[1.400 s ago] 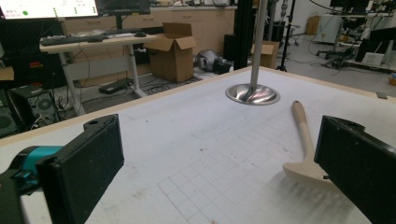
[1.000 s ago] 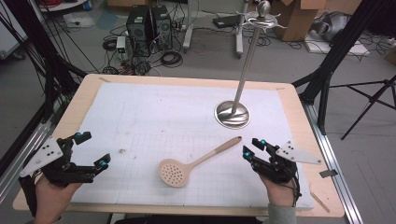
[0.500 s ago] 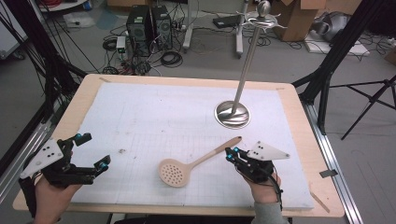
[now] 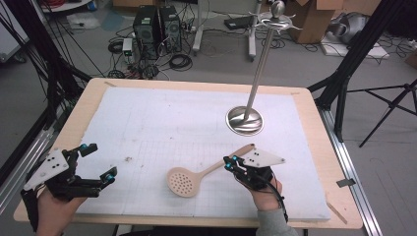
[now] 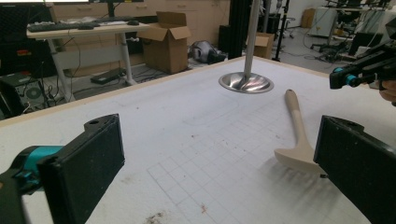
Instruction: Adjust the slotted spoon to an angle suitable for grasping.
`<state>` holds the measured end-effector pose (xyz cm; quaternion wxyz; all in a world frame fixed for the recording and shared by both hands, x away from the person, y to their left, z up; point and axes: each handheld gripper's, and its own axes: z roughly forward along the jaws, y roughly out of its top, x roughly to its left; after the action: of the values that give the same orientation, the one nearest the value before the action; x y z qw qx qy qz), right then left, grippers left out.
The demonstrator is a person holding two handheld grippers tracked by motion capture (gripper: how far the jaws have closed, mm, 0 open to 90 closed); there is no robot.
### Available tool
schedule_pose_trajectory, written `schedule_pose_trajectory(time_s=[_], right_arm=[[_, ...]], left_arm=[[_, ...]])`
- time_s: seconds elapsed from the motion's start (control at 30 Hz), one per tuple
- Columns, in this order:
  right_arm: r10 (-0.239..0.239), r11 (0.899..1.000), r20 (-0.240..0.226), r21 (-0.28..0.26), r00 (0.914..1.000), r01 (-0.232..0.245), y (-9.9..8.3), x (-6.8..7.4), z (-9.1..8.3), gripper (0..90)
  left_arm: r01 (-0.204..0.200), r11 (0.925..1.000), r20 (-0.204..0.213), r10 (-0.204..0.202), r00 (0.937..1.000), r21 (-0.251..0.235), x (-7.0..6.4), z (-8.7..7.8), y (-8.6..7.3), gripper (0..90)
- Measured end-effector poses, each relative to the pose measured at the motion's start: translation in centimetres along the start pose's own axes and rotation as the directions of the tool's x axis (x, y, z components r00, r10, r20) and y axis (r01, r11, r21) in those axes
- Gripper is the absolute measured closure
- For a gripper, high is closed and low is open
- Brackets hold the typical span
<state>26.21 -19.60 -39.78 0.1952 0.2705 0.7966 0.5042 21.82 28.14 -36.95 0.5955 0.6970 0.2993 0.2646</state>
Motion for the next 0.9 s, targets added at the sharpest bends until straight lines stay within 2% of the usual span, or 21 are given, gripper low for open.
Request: schedule_pose_trajectory(time_s=[0.07,0.27,0.5,0.77,0.9], right_arm=[[0.004,1.0,-0.007,0.002,1.0,-0.004,0.0,0.1,0.2,89.5],[0.003,1.0,-0.024,0.014,0.9997,-0.003,0.2,0.2,1.1,89.6],[-0.003,0.998,-0.031,0.057,0.9995,0.005,0.1,0.3,2.4,89.6],[-0.003,0.995,-0.064,0.098,0.9979,0.009,0.0,0.7,4.2,89.6],[-0.015,0.993,-0.06,0.113,0.9981,0.021,-0.1,0.8,4.8,89.6]], left_arm=[[-0.013,0.9999,-0.002,0.013,0.9999,-0.001,-0.1,-0.1,0.0,2.1],[-0.01,0.9999,-0.011,0.01,0.9999,0.006,-0.2,-0.4,-0.2,2.1],[0.0,1.0,-0.024,0.0,0.9997,0.001,-0.3,-1.0,-0.3,2.1],[0.007,1.0,-0.043,-0.007,0.999,0.005,-0.3,-1.7,-0.5,2.1],[0.016,0.9999,-0.045,-0.016,0.9988,-0.002,-0.4,-1.6,-0.5,2.1]])
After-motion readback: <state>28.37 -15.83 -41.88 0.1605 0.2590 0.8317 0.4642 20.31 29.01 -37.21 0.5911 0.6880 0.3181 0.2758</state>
